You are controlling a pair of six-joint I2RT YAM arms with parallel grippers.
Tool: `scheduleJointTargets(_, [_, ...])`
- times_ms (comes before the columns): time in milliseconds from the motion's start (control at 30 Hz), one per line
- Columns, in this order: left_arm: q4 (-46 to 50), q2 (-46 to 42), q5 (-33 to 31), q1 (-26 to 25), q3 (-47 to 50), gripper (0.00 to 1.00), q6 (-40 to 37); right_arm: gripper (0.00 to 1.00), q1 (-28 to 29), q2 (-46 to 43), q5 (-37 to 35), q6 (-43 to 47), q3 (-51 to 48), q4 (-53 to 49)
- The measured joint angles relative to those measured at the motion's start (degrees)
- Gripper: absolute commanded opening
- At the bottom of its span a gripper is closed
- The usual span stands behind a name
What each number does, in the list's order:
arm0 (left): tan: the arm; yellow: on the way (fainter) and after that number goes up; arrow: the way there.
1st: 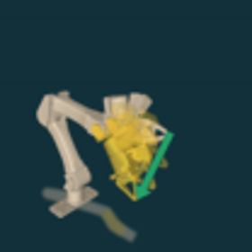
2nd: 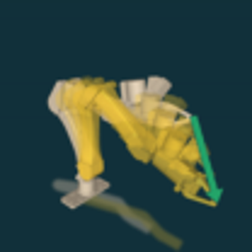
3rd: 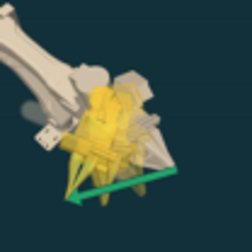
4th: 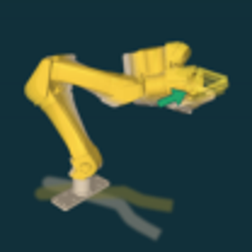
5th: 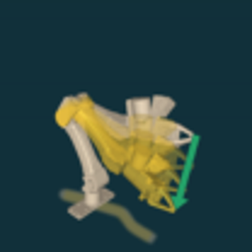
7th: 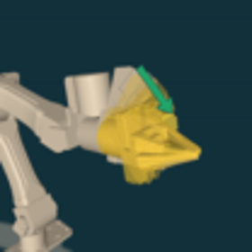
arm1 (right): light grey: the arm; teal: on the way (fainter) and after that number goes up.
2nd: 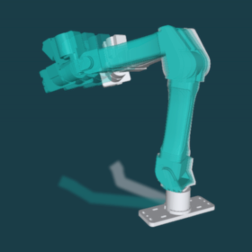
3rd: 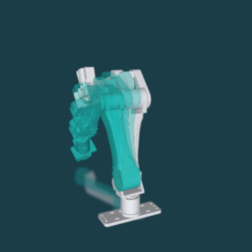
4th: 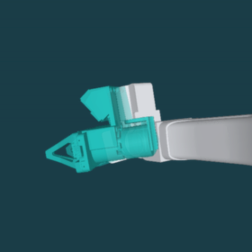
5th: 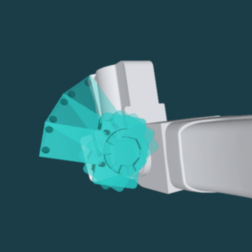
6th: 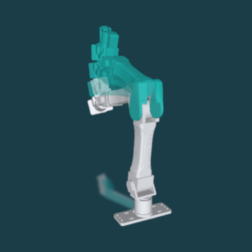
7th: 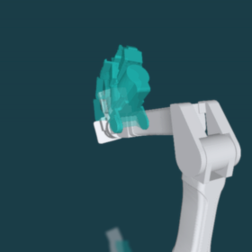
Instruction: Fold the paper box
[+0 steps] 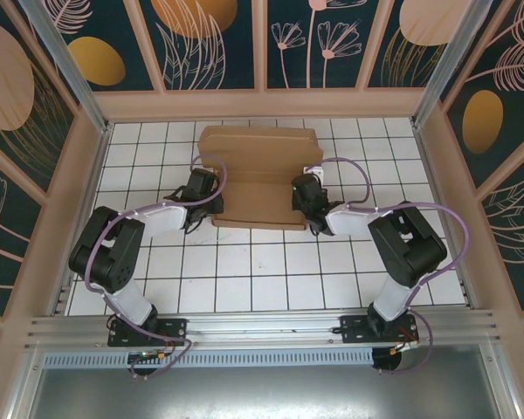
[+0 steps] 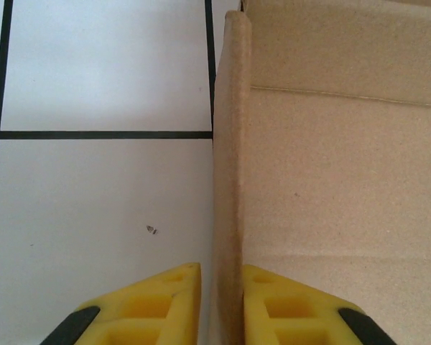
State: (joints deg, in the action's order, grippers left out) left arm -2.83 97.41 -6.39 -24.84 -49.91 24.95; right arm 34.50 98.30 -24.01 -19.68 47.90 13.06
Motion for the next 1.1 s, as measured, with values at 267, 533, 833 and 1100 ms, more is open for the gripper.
scheduleJointTargets(267, [-0.2,-1.5,-1.0,0.0,0.3,0.76,-0.5,0.6,0.1,-1.5,1.2,1.5,-1.2,1.2])
scheduleJointTargets(533, [0.1,-12.2,-2.5,0.0,0.7,0.96,-5.4,0.75,-0.5,-12.2,5.6,9.2,-2.4,0.7])
scheduleJointTargets(833, [7.5,-16.3,-1.9,0.3,-6.4,0.99,-12.1,0.83,-10.5,-22.6,17.9,13.7,3.0,-9.0])
scheduleJointTargets(1100, [16.0,-17.2,8.0,5.0,-19.0,0.99,-13.4,0.87,-16.4,-21.3,28.7,22.9,19.1,-25.8])
